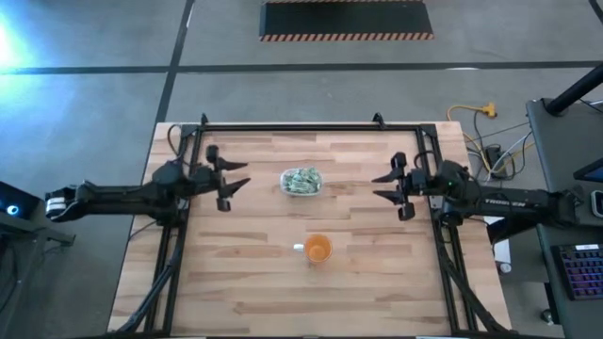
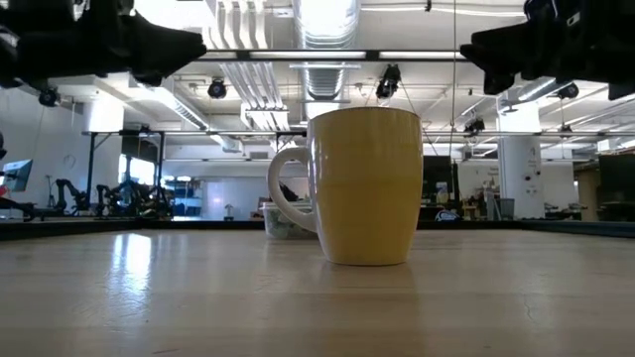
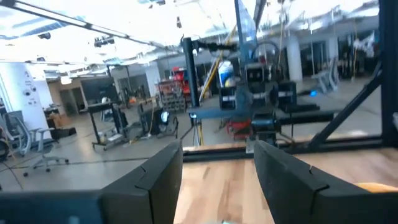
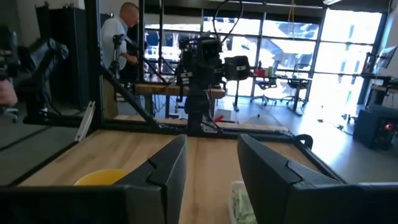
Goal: Pick and place Stevia / Truvia into bins
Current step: Return to Home Position
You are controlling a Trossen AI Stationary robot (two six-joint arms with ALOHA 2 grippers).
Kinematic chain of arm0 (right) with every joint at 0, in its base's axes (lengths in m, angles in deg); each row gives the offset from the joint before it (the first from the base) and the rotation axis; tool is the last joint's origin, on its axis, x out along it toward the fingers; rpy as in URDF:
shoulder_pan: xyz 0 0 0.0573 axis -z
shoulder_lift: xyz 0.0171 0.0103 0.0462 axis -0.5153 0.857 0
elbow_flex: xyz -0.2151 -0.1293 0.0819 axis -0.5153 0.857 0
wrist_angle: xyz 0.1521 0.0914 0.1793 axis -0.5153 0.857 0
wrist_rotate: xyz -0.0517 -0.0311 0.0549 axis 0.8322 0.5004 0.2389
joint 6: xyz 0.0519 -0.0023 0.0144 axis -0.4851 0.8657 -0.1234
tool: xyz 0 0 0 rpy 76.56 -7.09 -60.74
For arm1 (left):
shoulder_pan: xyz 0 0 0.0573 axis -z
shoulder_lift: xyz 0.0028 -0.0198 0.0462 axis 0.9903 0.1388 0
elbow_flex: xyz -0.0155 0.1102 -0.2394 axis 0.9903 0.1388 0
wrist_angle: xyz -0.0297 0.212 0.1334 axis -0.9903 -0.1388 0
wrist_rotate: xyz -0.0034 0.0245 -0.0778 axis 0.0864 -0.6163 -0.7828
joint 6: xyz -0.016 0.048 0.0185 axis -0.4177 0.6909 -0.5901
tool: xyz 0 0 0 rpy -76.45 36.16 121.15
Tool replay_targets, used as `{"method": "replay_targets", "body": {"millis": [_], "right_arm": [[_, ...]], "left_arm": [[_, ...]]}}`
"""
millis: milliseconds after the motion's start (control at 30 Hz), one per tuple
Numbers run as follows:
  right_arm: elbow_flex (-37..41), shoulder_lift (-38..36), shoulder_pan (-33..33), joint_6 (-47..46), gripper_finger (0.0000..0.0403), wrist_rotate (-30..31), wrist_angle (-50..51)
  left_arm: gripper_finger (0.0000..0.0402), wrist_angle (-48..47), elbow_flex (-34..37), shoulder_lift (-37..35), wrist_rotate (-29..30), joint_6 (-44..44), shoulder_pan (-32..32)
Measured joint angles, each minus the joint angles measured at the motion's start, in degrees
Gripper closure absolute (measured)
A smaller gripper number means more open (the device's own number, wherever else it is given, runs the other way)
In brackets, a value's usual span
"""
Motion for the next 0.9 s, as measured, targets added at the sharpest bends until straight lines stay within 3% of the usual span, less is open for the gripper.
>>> {"method": "replay_targets", "body": {"millis": [433, 900], "right_arm": [[1.3, 0.0, 0.0, -6.5, 0.0276, 0.3, -1.8], [1.1, 2.5, -4.2, -5.5, 0.0272, 0.4, -8.1]], "left_arm": [[0.0219, 2.6, 9.5, -6.8, 0.0, -5.7, 0.4], [0.0219, -6.4, 9.8, -7.6, 0.3, -4.5, 0.4]]}}
